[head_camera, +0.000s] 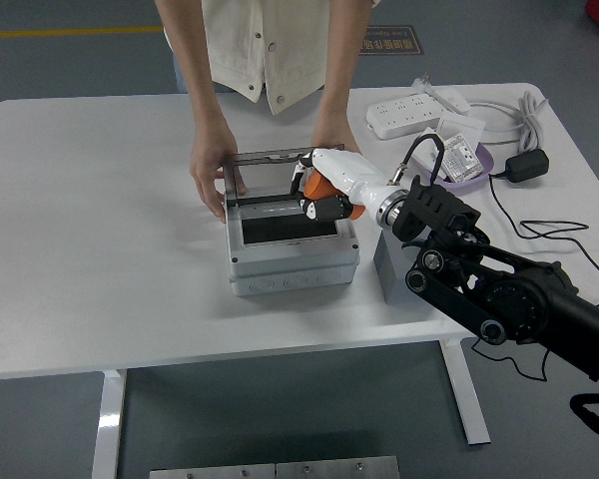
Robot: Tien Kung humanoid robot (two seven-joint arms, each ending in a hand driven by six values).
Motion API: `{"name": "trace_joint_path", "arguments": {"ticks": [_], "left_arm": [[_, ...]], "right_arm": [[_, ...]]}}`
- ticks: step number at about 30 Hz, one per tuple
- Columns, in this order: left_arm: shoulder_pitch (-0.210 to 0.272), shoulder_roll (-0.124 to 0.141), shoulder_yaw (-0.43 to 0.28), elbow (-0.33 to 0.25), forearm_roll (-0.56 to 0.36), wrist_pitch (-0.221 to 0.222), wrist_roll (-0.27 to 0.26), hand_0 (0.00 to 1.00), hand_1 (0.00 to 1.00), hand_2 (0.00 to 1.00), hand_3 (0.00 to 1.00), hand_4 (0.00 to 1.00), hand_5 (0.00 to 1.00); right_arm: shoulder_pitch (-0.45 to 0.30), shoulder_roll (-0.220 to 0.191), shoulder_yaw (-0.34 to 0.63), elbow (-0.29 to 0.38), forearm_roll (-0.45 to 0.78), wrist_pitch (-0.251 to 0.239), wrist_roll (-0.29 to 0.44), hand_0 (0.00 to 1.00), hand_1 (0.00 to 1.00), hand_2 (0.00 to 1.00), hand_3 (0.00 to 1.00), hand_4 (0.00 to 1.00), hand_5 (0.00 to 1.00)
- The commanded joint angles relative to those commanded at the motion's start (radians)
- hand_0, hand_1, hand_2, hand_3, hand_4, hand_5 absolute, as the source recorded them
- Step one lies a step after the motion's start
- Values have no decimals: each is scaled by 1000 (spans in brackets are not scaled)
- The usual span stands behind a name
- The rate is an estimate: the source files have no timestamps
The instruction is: Fetch the battery,place it into the box,close the lid of the box
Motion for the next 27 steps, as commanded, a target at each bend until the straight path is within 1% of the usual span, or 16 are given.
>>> {"name": "trace_joint_path", "arguments": {"ticks": [4, 9, 12, 16, 21, 27], "left_arm": [[0, 0, -3, 0, 4, -1, 2, 649, 723, 563, 542, 337, 86], [1, 1, -10, 0, 11, -2, 5, 650, 724, 564, 542, 337, 86], [2, 2, -19, 0, 22, -2, 8, 650, 725, 565, 543, 337, 84], [2, 4, -23, 0, 27, -3, 11, 650, 725, 565, 543, 337, 84], [0, 5, -13, 0, 19, -4, 11, 649, 725, 565, 542, 333, 82], [0, 6, -13, 0, 21, -5, 12, 649, 724, 565, 542, 331, 83]], "right_arm": [[37, 27, -41, -37, -6, 18, -6, 75, 207, 202, 235, 2, 2], [91, 44, -105, -71, -17, 46, -12, 78, 204, 202, 240, 2, 2], [130, 52, -150, -81, -24, 69, -19, 79, 209, 203, 240, 2, 2], [164, 62, -183, -84, -24, 87, -25, 79, 209, 203, 240, 2, 2], [183, 73, -200, -91, -14, 94, -22, 79, 209, 203, 240, 2, 2], [180, 78, -199, -105, 6, 90, 3, 81, 209, 203, 237, 2, 2]]}}
